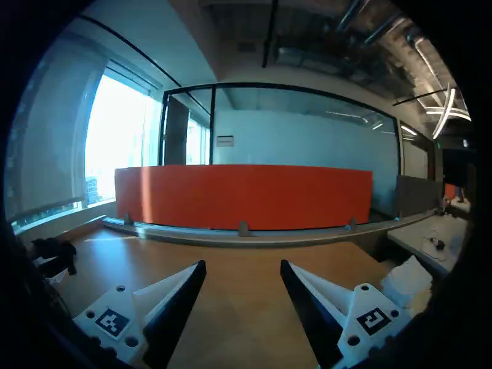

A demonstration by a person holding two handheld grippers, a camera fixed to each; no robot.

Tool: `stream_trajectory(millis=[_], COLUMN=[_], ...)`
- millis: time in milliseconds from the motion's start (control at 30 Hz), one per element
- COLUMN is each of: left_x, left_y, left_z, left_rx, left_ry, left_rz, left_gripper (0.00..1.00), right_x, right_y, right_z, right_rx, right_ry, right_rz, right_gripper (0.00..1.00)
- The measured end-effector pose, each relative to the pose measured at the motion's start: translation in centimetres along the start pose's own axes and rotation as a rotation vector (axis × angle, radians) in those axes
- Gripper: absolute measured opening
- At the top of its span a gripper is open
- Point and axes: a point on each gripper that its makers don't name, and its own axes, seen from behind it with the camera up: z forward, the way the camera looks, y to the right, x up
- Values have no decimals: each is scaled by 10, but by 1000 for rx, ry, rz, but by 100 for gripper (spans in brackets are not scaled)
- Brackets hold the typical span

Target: Fold towel

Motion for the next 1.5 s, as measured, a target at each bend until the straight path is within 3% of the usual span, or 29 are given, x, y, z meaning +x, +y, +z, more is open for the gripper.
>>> stream_trajectory(millis=[500,1000,1500], left_x=[-5,-11,-14], left_y=[0,1,1], left_z=[4,6,7], left_rx=[4,4,5], left_ry=[-2,-1,0], left_rz=[-5,-4,-4], left_gripper=[93,93,93], right_x=[-2,-12,-54], right_y=[7,33,50], right_z=[-5,-5,6], right_rx=[6,-23,-19], right_ry=[16,40,85], right_rz=[2,2,1], right_gripper=[94,94,94])
